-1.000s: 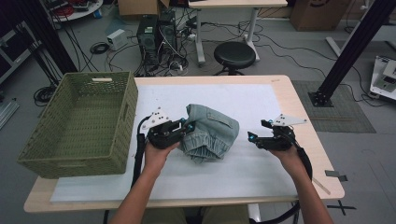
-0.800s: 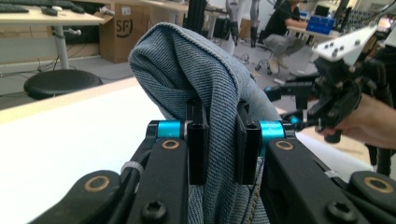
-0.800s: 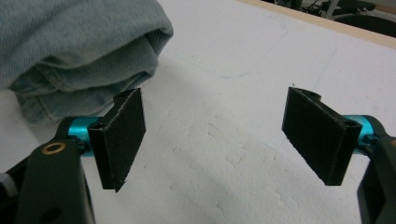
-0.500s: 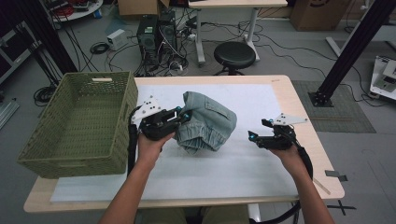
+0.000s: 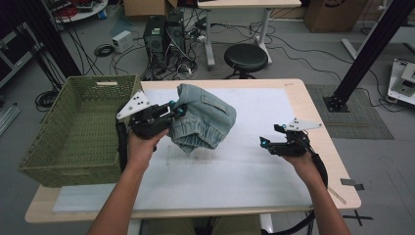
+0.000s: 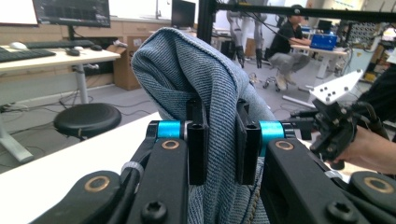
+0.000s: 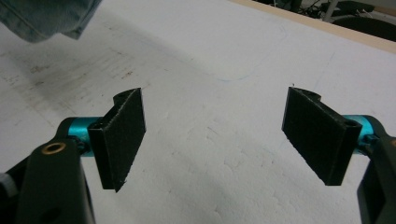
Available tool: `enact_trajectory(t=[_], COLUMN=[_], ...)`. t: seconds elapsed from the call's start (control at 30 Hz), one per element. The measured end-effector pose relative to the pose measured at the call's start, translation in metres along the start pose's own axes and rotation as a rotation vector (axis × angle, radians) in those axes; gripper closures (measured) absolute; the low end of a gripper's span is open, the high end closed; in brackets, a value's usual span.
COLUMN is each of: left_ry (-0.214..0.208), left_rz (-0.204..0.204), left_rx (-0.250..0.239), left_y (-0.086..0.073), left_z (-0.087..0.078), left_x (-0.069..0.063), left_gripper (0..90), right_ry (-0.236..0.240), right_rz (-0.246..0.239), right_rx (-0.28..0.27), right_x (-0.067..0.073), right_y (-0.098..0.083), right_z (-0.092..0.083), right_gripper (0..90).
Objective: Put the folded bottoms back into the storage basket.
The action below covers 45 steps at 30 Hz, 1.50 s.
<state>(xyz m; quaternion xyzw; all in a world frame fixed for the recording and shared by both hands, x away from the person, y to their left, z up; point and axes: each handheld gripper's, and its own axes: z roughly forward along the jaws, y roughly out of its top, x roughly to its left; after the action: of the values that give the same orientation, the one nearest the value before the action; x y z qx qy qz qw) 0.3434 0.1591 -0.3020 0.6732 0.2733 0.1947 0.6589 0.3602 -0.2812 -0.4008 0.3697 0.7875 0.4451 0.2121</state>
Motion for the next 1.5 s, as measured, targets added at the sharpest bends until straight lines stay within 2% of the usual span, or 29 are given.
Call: enact_trajectory(t=[0.33,0.57,0.83,1.1,1.33,1.5], left_ry=[0.069,0.116,0.169,0.222,0.267,0.308], left_rz=[0.013,0.035,0.026,0.040,0.049,0.039], left_rx=[-0.050,-0.059,-0.082,-0.116,-0.125,-0.135], left_y=[0.023,0.040,0.047,0.061,0.072,0.076], left_z=[-0.034,-0.056,-0.079,-0.106,-0.127,-0.146], left_x=[0.018,0.028,0.041,0.049,0.056,0.064], left_gripper=[78.7,78.7,78.7,78.7,78.7,78.7], right_ry=[0.003,0.005,0.004,0.007,0.011,0.010], right_rz=[-0.005,-0.009,-0.011,-0.016,-0.020,-0.015], right_rx=[0.002,0.003,0.006,0.011,0.003,0.005], right_x=[0.002,0.004,0.005,0.007,0.009,0.009], right_y=[0.003,0.006,0.008,0.010,0.012,0.012], right_z=[0.002,0.004,0.005,0.009,0.009,0.009], right_gripper=[22.0,22.0,22.0,22.0,22.0,22.0])
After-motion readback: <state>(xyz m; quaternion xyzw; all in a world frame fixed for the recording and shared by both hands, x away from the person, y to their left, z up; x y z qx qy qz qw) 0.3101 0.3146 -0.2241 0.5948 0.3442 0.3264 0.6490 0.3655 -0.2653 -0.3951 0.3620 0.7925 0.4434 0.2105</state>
